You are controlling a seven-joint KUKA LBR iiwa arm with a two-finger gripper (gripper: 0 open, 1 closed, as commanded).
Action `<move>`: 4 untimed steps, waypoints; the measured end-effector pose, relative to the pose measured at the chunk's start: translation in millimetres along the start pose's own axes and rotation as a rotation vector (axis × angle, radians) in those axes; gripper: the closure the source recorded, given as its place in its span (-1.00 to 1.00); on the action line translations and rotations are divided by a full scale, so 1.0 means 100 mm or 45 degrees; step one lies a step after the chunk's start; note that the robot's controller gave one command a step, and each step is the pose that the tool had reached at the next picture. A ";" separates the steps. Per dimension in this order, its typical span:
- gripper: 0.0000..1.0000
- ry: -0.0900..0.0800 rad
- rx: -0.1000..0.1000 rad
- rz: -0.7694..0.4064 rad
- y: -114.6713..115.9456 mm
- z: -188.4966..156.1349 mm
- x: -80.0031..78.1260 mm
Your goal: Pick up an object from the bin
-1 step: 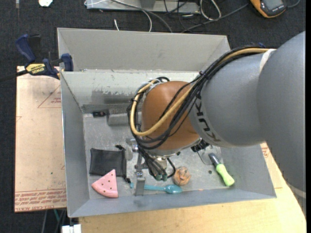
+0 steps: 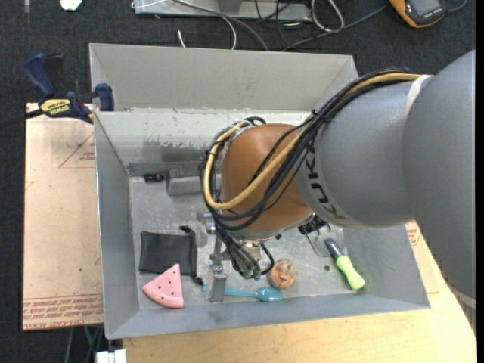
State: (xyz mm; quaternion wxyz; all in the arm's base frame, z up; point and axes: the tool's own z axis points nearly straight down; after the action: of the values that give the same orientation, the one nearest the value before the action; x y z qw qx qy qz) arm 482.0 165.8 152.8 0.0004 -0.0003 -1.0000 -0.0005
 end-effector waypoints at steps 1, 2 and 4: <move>-1.00 -0.004 -0.003 0.161 -0.24 0.29 -0.30; -1.00 -0.003 -0.002 -0.048 0.11 0.28 -0.53; -1.00 -0.007 -0.005 0.026 -0.21 0.77 -0.77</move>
Offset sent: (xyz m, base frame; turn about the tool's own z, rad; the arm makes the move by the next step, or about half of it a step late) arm 0.0623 0.0275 -0.0264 -0.0926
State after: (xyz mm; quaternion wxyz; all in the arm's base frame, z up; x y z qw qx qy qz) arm 558.6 145.2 75.3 -0.0022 -0.0105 -0.9999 -0.0025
